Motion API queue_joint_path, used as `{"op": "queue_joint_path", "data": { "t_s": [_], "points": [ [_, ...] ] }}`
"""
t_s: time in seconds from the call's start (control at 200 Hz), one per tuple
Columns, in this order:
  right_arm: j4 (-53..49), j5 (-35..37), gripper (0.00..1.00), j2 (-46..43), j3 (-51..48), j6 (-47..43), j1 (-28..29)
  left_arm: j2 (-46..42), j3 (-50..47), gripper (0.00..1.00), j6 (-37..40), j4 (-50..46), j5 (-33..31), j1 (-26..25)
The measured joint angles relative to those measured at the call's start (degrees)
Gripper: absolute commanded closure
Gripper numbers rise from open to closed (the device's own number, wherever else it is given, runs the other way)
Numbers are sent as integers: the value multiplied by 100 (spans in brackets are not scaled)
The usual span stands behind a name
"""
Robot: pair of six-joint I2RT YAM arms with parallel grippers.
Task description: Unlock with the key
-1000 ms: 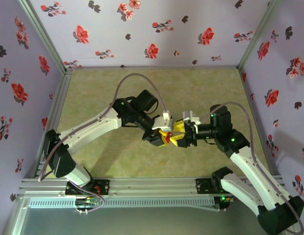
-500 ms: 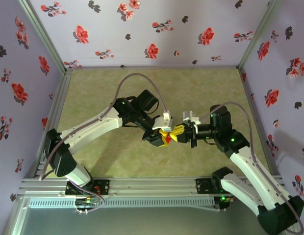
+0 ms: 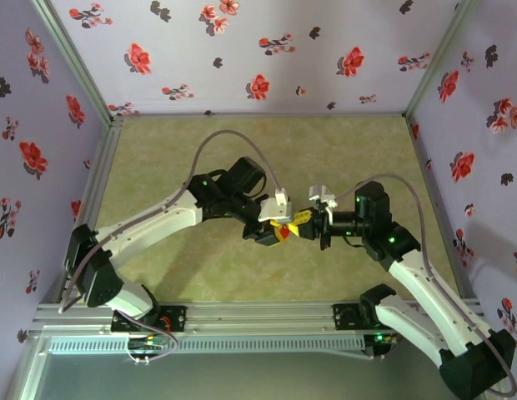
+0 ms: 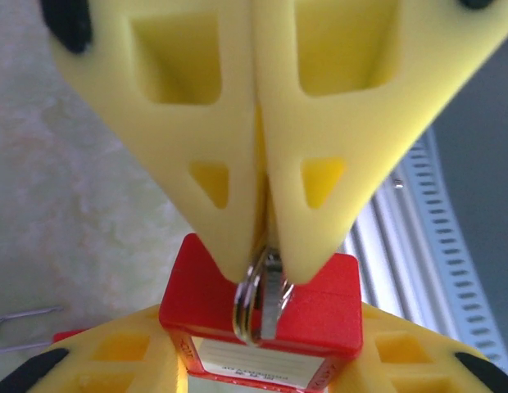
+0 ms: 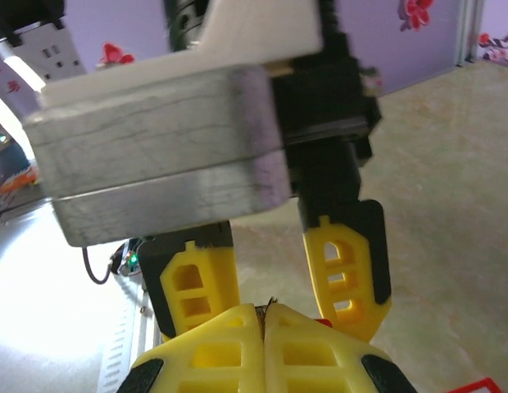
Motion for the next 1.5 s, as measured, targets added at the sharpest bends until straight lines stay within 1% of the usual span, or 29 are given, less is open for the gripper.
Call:
{"op": "queue_joint_path", "data": {
  "t_s": [0.03, 0.065, 0.08, 0.11, 0.12, 0.18, 0.205, 0.23, 0.275, 0.375, 0.495, 0.595, 0.71, 0.87, 0.94, 1.12, 1.235, 1.5],
  "points": [
    [96, 103, 86, -35, -57, 131, 11, -72, -120, 100, -96, 190, -122, -11],
    [249, 240, 83, -98, -133, 275, 22, -138, -238, 100, -201, 422, -251, -22],
    [299, 319, 77, -131, -166, 411, 24, -162, -282, 100, -249, 514, -302, -26],
    [431, 472, 60, -216, -238, 584, 37, -212, -376, 100, -354, 717, -413, -28],
    [452, 518, 57, -238, -254, 643, 37, -225, -404, 100, -402, 774, -459, -28],
    [643, 846, 47, -463, -389, 984, 66, -293, -557, 100, -634, 1141, -730, -9],
    [693, 997, 37, -557, -426, 1093, 72, -310, -619, 100, -730, 1294, -839, 7],
    [728, 1141, 32, -651, -444, 1187, 81, -330, -675, 100, -839, 1434, -953, 22],
    [791, 1419, 29, -800, -459, 1388, 94, -343, -765, 100, -1075, 1657, -1139, 46],
    [911, 2103, 27, -1086, -459, 1851, 94, -343, -828, 100, -1685, 1958, -1530, 101],
    [968, 2562, 30, -1167, -472, 2299, 94, -317, -717, 100, -2796, 2081, -2035, 293],
    [1292, 2719, 33, -1167, -728, 2688, 96, -216, -481, 100, -3731, 2044, -2332, 461],
    [1871, 2756, 36, -1014, -1261, 3154, 118, -149, -369, 100, -4695, 2052, -2507, 507],
    [2308, 3034, 38, -647, -1567, 3399, 470, -101, -367, 100, -5702, 2035, -2658, 450],
    [2542, 3182, 38, -538, -1569, 3397, 706, -101, -326, 100, -5963, 1956, -2765, 415],
    [2920, 3467, 44, -59, -1558, 3257, 1126, -50, -199, 100, -6369, 1934, -2892, 323],
    [2951, 3652, 47, 223, -1556, 3165, 1193, -17, -192, 100, -6498, 1897, -2909, 295],
    [2957, 4076, 48, 376, -1519, 2981, 1193, -15, -188, 100, -6647, 1888, -2949, 210]
  ]
}}
